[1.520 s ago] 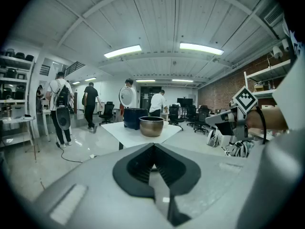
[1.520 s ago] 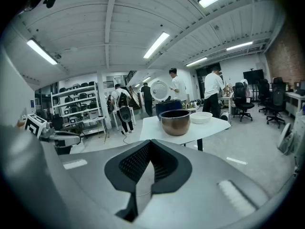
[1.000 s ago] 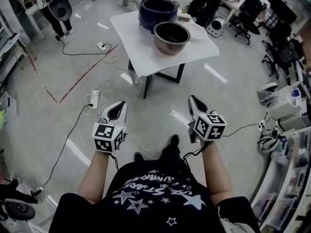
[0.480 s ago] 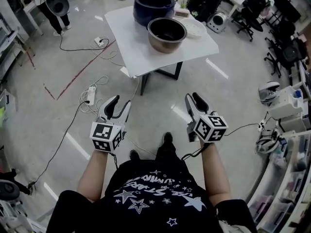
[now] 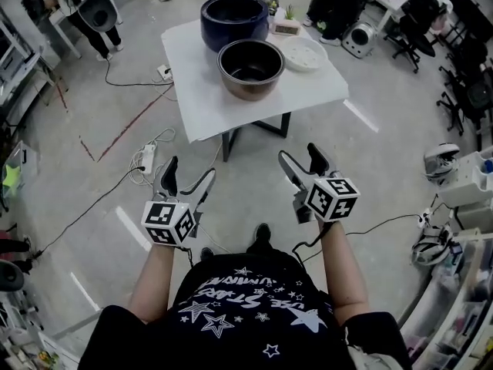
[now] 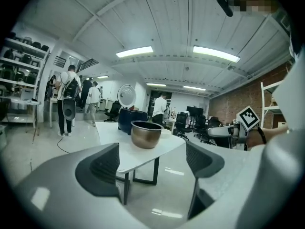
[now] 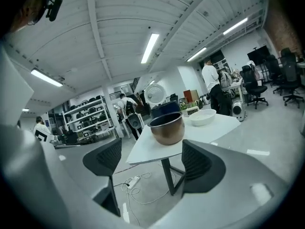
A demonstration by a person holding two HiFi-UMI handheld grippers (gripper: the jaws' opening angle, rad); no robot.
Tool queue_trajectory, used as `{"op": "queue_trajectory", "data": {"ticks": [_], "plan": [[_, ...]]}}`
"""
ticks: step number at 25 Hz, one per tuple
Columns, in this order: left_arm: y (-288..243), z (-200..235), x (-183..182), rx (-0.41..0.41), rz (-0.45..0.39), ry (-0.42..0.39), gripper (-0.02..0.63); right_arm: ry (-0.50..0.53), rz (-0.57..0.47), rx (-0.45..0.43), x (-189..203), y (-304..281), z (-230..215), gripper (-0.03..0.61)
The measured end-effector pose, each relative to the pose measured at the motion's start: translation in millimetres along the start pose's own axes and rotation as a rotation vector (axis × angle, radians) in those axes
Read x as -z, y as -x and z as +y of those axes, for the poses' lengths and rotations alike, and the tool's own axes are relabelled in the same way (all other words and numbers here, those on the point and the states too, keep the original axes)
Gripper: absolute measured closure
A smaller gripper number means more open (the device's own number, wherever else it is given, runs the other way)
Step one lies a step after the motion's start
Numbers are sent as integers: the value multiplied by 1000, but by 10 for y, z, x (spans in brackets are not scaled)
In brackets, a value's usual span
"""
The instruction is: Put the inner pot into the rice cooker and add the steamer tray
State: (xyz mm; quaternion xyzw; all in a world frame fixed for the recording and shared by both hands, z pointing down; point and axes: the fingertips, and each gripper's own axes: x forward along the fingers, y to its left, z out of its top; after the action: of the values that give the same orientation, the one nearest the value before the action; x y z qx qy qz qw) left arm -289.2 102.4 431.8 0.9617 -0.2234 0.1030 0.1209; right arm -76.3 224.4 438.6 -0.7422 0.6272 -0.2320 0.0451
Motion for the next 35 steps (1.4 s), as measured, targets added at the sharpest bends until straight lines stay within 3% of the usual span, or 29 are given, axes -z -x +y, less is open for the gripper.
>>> {"op": "queue_trajectory", "data": {"ticks": [5, 9, 18, 27, 35], "plan": [[-374, -176, 28, -60, 8, 62, 179, -41, 10, -44, -167, -86, -520, 161], [-587, -324, -56, -100, -2, 59, 179, -73, 21, -84, -305, -202, -819, 160], [-793, -376, -113, -132, 30, 37, 181, -137, 42, -144, -334, -442, -1018, 164], [-1330, -163, -286, -109, 35, 45, 186, -134, 54, -131, -583, -837, -1193, 175], [-1968, 330, -509, -123, 15, 95, 187, -98, 78, -129, -966, -1571, -1365, 186]]}}
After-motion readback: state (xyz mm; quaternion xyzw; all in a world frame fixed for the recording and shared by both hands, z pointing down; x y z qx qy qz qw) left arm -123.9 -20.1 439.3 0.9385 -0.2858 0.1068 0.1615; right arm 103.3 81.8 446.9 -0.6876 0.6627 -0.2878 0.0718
